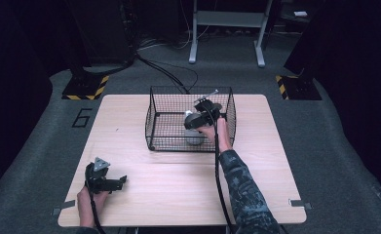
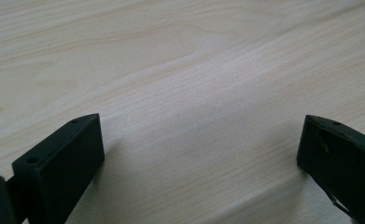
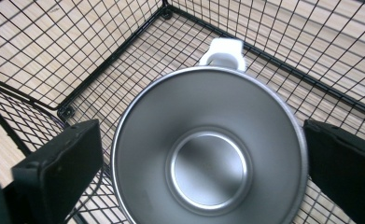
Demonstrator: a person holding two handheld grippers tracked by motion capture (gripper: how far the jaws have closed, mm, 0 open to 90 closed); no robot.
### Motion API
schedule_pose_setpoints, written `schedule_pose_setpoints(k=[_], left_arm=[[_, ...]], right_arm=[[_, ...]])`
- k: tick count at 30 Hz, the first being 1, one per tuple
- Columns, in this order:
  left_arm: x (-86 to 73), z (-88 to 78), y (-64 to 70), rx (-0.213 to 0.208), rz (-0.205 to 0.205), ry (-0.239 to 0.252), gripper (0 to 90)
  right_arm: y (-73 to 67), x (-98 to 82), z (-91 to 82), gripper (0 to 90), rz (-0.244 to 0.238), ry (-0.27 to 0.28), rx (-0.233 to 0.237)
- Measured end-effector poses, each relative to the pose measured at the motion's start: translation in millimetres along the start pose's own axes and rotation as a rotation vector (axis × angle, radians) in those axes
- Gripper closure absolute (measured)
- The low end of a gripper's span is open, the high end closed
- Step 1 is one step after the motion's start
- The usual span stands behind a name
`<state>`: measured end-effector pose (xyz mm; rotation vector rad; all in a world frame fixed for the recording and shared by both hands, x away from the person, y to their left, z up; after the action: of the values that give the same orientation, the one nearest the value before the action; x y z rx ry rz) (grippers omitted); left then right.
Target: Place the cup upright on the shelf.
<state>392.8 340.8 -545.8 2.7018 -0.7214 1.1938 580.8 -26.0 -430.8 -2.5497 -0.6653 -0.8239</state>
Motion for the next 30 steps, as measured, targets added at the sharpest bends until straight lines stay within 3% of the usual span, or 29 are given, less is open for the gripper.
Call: schedule_pose_setpoints(k=[10,19,24,30], left_arm=[[0.0,0.0,0.0,0.0,0.0,0.0,0.6],[0.0,0.0,0.1,0.0,-0.001,0.0,0.6],[0.0,-0.1,0.1,0.001,0.001,0.001,0.6],[0.0,-0.2,0.2,0.0,0.001,-0.001,0.6]], right_arm=[[-1.8,-0.8,-30.0,0.0,-0.022,0.07,0.026],[-12.4,-13.3,-71.4,0.0,-0.09,0.139,0.044],[-21.1,-30.9,-92.8,0.0,-0.122,0.162,0.047],[-21.1,-59.1,-112.4,0.0,-0.142,0.195,0.04]])
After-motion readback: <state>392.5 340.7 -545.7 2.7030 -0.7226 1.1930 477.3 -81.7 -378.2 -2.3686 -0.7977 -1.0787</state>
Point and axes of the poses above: each handheld gripper's, and its own axes: z roughly forward along the jaws, x roughly out of its top, y roughly to its right, the point moved 2 cm from there along z, roughly forward along the jaws, and after that the axes turned 7 degrees about z, right-handed, at the moved point
